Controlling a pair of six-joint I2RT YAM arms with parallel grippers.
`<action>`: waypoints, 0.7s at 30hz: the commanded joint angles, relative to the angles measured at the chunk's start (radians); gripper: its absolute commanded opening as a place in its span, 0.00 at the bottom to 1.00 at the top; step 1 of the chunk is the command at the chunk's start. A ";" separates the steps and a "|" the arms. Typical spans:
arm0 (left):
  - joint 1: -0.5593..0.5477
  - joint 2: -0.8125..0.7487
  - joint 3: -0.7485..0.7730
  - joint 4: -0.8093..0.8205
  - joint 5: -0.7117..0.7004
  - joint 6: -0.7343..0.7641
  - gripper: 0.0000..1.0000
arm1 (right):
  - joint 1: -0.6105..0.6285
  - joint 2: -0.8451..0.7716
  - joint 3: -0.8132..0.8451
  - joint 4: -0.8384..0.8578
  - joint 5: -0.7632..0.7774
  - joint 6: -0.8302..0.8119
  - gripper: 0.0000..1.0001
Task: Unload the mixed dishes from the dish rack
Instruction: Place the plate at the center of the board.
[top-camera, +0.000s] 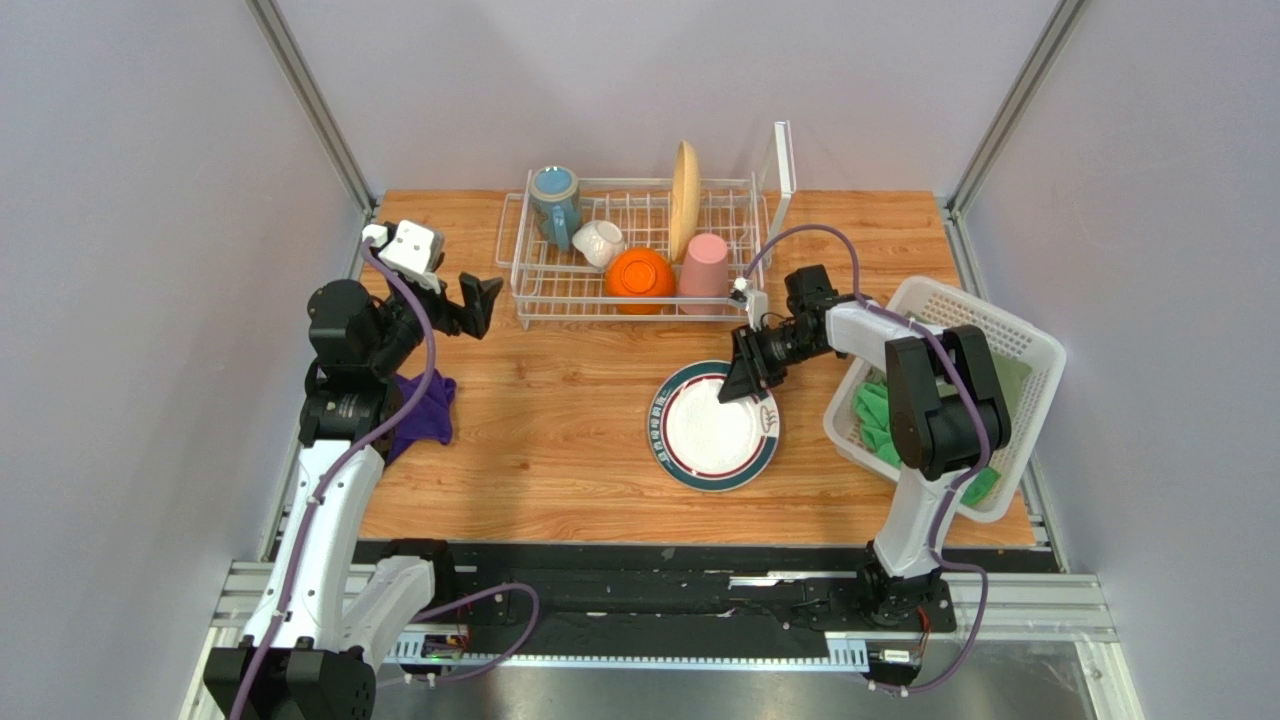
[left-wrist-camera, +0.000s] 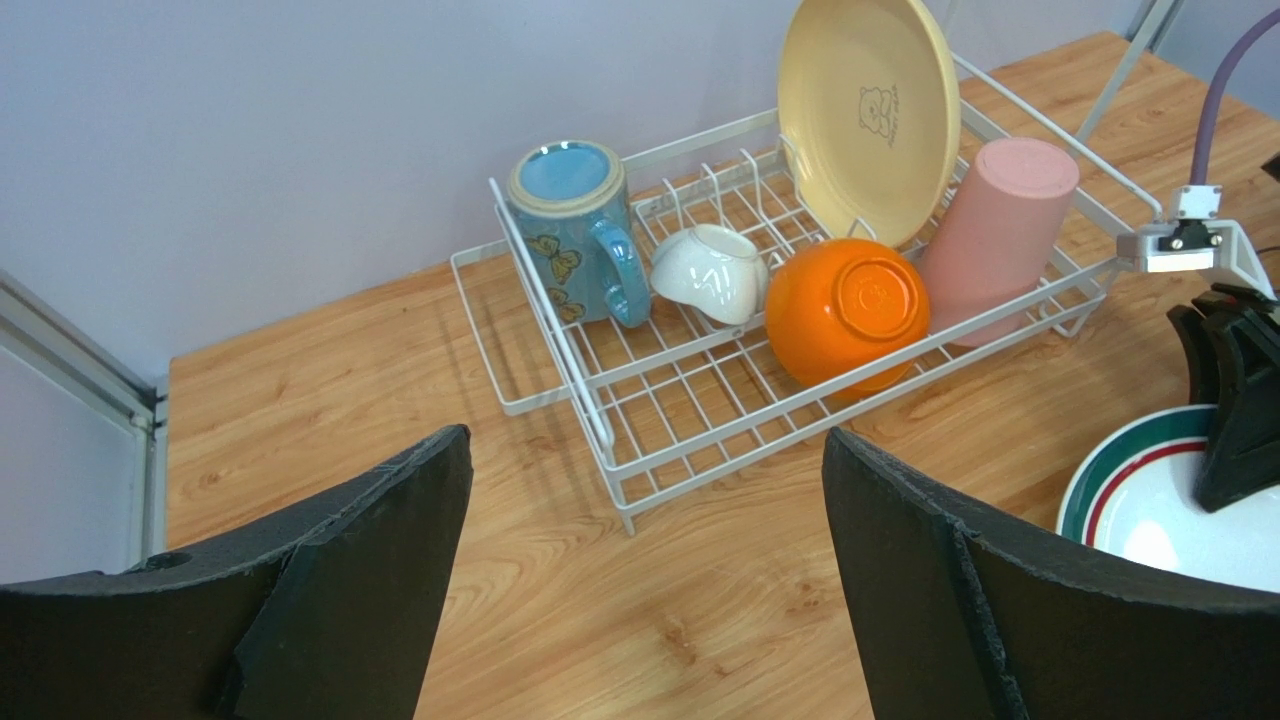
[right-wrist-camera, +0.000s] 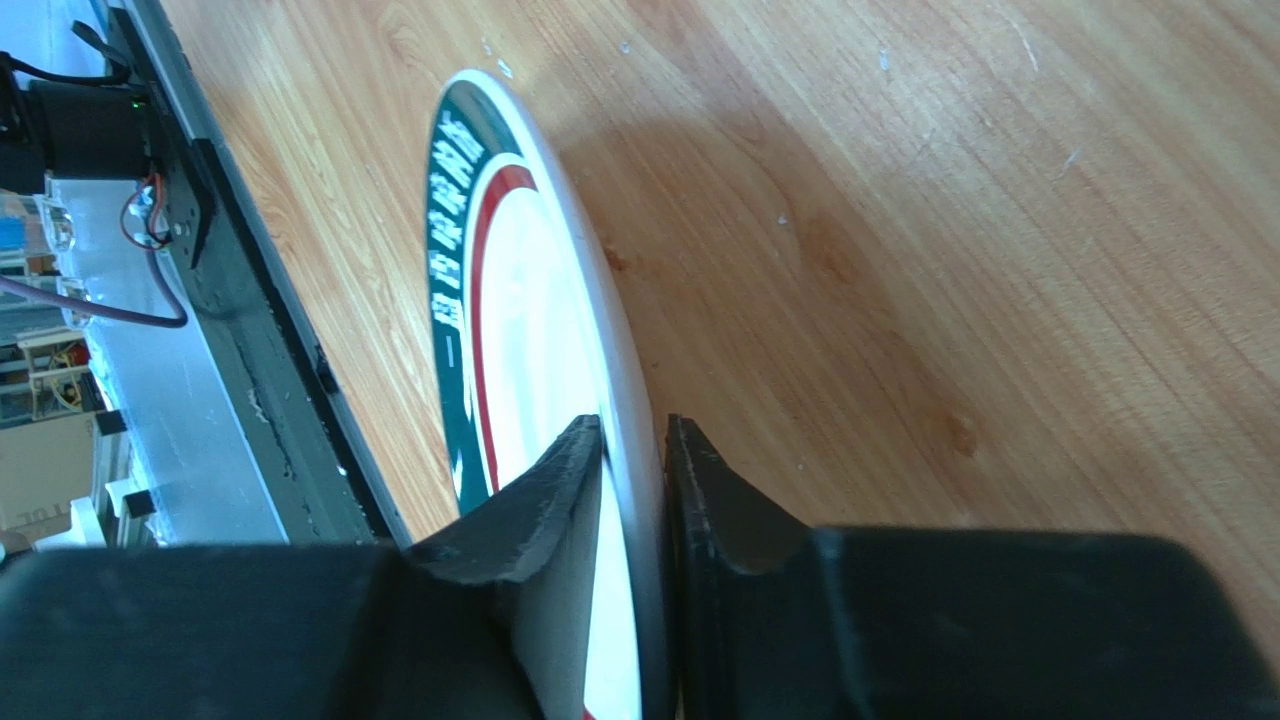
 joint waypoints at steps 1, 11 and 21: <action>0.004 -0.011 -0.006 0.036 0.007 0.019 0.95 | 0.005 0.010 0.043 -0.027 0.026 -0.030 0.31; 0.004 -0.014 -0.006 0.036 0.013 0.016 0.95 | 0.011 -0.016 0.034 -0.074 0.106 -0.018 0.55; 0.004 -0.022 -0.009 0.036 0.017 0.013 0.95 | 0.033 -0.062 0.014 -0.105 0.219 0.000 0.64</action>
